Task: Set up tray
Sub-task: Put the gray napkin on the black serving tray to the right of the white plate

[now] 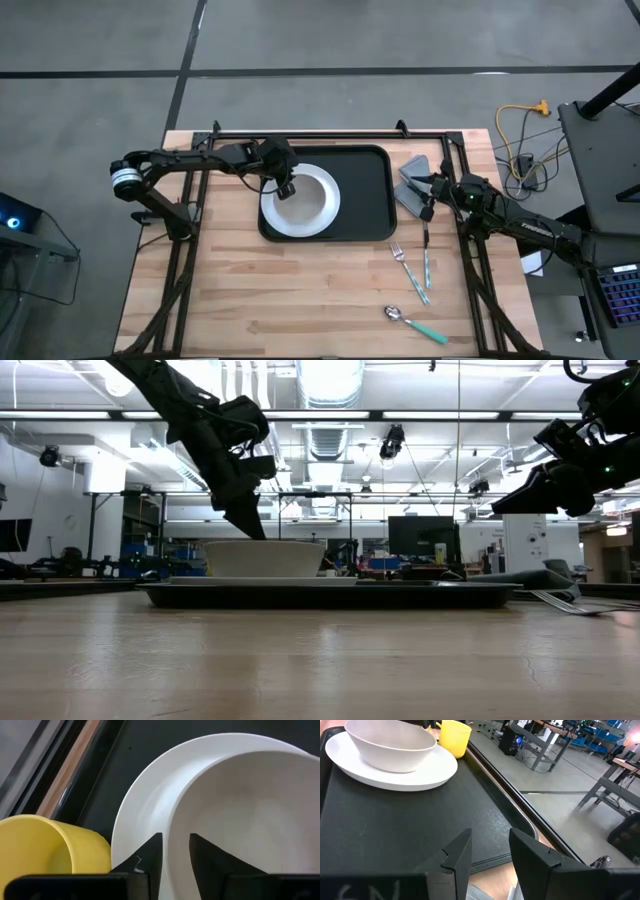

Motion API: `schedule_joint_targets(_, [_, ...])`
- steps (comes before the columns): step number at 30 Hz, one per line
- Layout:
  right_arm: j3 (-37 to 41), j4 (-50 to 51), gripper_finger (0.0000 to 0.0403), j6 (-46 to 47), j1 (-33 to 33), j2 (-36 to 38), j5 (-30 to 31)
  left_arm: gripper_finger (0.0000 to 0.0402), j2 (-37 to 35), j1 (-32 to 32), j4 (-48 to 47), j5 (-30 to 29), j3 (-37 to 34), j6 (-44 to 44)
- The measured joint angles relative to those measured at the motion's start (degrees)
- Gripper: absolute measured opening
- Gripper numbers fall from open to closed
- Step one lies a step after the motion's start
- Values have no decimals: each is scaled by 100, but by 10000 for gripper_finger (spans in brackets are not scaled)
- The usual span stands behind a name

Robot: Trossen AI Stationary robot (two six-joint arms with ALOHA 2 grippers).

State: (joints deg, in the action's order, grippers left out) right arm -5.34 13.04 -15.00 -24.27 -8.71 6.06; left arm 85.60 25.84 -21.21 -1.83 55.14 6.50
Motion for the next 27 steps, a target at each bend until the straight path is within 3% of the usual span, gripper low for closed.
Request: schedule_joint_targets(27, [0,0,123,0,2,0,0,83,-13,-229,7,24,260,-431])
